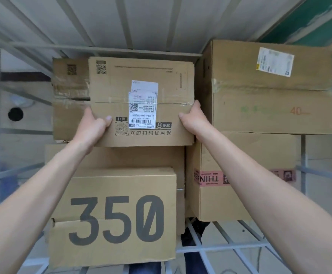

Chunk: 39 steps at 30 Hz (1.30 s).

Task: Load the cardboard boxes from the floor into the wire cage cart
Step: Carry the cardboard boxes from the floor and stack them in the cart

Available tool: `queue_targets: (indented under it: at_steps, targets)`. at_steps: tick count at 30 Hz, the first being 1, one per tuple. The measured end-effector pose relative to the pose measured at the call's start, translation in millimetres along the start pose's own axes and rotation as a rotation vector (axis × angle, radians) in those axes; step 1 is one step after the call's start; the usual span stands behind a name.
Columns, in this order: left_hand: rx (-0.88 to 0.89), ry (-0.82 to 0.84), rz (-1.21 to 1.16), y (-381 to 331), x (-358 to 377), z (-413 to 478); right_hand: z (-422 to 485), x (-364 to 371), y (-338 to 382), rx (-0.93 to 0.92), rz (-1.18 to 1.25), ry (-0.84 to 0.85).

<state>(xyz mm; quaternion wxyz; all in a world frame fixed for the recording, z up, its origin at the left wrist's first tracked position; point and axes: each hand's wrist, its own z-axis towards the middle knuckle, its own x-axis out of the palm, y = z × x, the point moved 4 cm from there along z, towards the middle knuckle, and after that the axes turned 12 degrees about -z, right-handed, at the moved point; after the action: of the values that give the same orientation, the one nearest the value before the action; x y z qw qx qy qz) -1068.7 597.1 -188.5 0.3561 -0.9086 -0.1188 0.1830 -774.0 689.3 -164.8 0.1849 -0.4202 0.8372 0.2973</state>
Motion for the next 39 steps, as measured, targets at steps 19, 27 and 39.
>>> queue_targets:
  at_steps: [19, 27, 39]
  targets:
    - [0.053, -0.268, 0.276, 59.8, -78.6, -112.0, -175.2, 60.2, -67.8, -0.186, 0.110, -0.026]
    - [-0.407, -0.175, 0.168, 166.4, -119.5, -215.5, -234.5, 129.2, -151.3, 0.008, 0.115, 0.344]
    - [-0.239, -0.188, 0.221, 133.6, -68.1, -171.0, -208.2, 101.0, -137.6, -0.321, -0.180, 0.202]
